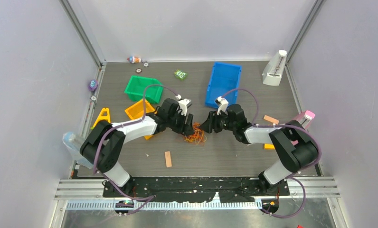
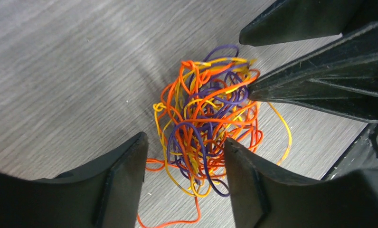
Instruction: Untangle the cables
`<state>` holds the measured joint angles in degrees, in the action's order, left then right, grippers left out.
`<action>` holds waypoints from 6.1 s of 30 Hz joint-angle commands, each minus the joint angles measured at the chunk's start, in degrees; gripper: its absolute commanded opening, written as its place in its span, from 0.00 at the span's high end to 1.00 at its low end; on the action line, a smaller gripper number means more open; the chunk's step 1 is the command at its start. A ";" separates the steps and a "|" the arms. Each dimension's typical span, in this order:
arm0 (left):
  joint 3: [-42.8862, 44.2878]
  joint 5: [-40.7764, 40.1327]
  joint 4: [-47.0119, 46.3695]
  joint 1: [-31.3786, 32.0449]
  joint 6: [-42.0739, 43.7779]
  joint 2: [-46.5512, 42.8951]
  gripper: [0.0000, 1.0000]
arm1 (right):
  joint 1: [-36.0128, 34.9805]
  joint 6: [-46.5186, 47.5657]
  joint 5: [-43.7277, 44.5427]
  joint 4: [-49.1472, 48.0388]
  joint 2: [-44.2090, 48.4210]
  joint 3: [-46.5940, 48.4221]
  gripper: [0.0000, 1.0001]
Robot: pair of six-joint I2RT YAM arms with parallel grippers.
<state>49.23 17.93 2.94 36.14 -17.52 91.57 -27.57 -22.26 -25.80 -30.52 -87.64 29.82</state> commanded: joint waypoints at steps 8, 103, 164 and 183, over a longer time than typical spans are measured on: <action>1.17 11.50 0.43 -1.79 -0.46 3.85 0.72 | -2.94 -2.23 -2.25 -2.50 -5.17 4.96 0.87; 10.57 2.46 -4.82 1.75 -3.40 9.84 1.00 | -0.28 0.27 12.28 -2.04 11.73 -4.94 0.12; -5.45 -0.53 -19.07 -6.35 -12.41 -3.27 0.88 | -0.46 0.43 22.73 9.63 5.53 3.25 0.24; -13.77 -31.79 -13.57 -6.43 -14.77 -18.04 1.00 | 3.90 -23.14 70.48 32.35 23.30 -3.34 0.95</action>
<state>34.68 -5.34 -11.86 29.98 -31.51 74.17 -25.17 -34.41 29.04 -6.09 -69.21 28.95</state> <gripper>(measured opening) 0.022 0.089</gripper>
